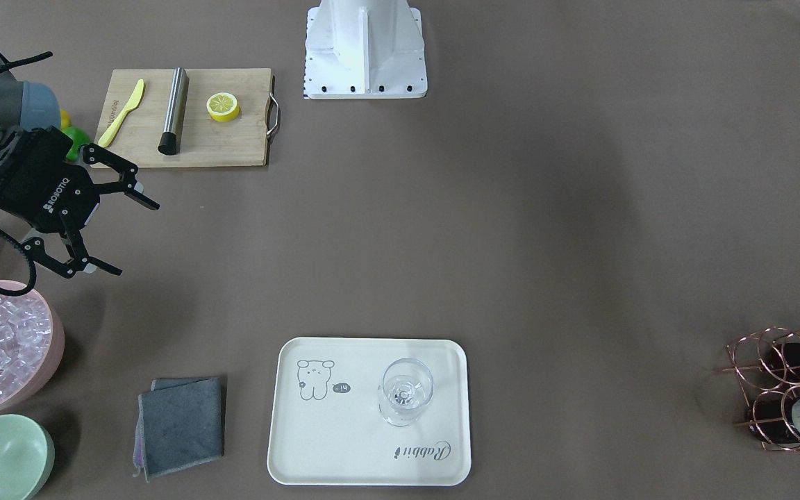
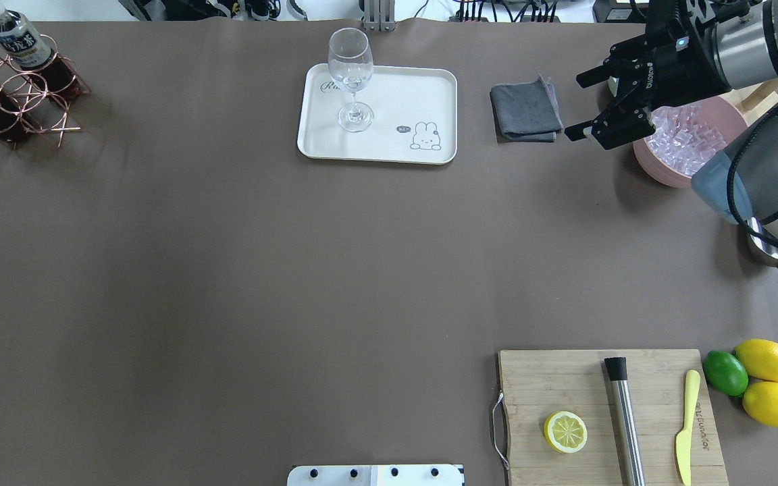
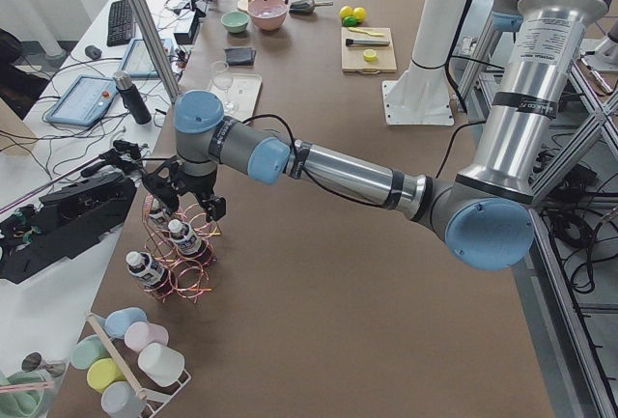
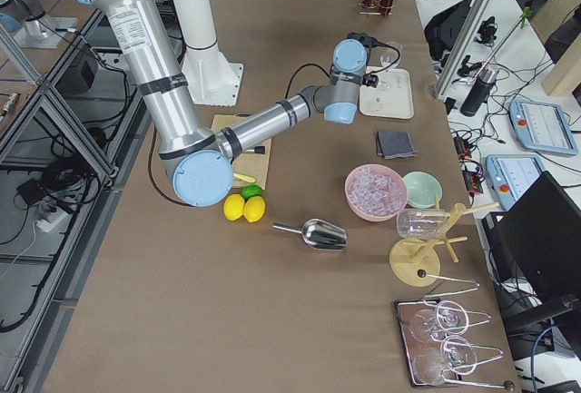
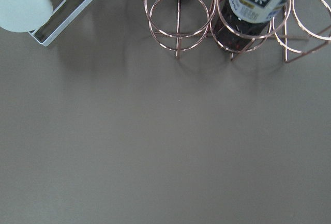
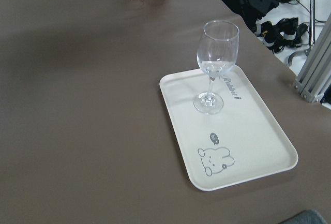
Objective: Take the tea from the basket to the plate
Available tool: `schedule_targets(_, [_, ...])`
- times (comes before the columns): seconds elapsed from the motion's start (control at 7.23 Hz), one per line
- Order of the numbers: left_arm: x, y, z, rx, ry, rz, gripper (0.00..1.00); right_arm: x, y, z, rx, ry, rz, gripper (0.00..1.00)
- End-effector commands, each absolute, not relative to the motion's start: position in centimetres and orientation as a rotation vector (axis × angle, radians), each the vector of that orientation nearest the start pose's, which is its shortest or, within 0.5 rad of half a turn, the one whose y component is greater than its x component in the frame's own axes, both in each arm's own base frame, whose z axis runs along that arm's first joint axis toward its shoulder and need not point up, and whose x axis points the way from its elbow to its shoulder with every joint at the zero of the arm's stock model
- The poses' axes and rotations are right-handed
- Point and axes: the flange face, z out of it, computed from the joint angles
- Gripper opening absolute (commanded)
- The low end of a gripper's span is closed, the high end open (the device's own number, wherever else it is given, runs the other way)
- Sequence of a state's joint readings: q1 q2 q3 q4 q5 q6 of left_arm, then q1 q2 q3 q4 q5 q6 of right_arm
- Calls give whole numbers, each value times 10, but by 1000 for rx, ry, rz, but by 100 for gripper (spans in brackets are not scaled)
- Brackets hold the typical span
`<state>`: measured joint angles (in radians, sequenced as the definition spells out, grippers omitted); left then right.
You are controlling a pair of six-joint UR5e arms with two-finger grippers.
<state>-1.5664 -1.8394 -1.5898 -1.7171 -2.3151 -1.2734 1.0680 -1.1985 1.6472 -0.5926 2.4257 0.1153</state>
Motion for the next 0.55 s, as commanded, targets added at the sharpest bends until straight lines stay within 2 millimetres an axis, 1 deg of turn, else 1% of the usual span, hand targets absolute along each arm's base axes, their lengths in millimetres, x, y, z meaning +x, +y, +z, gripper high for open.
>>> schedule_targets(0.0, [-131,-623,481,-167,929,-1407,97,-241,-528,277,1243,-1107,-949,100])
schedule_targets(0.14, [-133,-630,489,-164,950,-1538,97,-248,-526,303,1302,-1104,-939,100])
schedule_targets(0.28, [-127,-649,493,-140,980,-1718,97,-262,-526,307,1304,-1158,-920,99])
schedule_targets(0.42, [-83,-662,498,-150,973,-1729,97,-264,-525,298,1338,-1168,-902,98])
